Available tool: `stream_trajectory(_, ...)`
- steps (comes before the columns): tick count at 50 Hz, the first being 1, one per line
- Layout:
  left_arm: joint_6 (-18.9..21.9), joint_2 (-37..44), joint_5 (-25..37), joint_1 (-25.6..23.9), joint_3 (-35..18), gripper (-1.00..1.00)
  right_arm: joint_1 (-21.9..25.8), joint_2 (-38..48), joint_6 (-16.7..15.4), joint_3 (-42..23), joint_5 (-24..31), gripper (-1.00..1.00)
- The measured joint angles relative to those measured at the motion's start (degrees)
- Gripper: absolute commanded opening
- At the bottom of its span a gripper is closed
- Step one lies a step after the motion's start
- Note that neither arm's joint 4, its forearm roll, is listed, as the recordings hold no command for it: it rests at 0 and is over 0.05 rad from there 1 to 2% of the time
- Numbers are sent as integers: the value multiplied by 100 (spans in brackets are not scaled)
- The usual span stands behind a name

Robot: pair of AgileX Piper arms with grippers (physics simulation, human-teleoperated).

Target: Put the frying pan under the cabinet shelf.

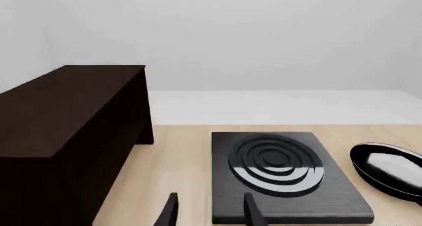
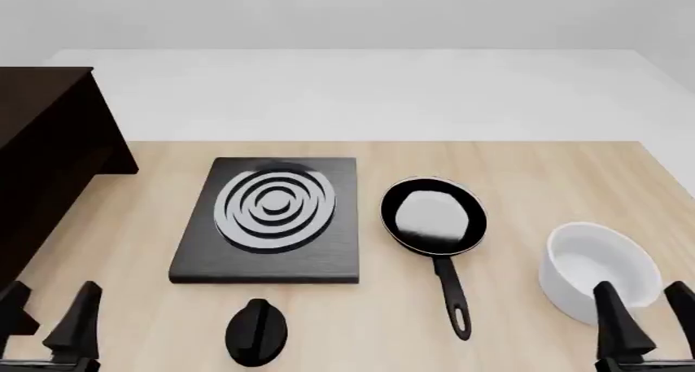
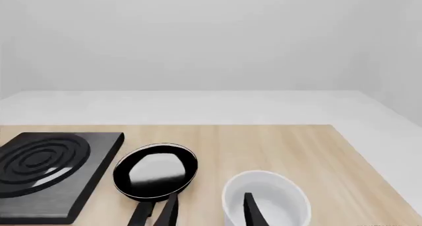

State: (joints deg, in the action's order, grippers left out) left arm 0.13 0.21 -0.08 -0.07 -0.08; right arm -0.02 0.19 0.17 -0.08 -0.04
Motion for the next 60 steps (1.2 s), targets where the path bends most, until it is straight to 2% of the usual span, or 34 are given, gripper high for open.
stream_trajectory(13,-146,591,-280,-95,-175,100,-3,28,18,-18,-1,100)
stream_trajectory(23,-378,1350,-224,-147,-800,100,-5,41,27,-24,-4,100)
stream_trajectory(43,-902,4069,632,-1260,-3207,100,-9,45,29,-38,6,100)
stream_trajectory(53,-1330,5555,1190,-1952,-4504,100,-11,66,29,-33,-20,100)
stream_trajectory(60,-1635,6387,1461,-2387,-5205,100,-11,68,27,-32,-24,100)
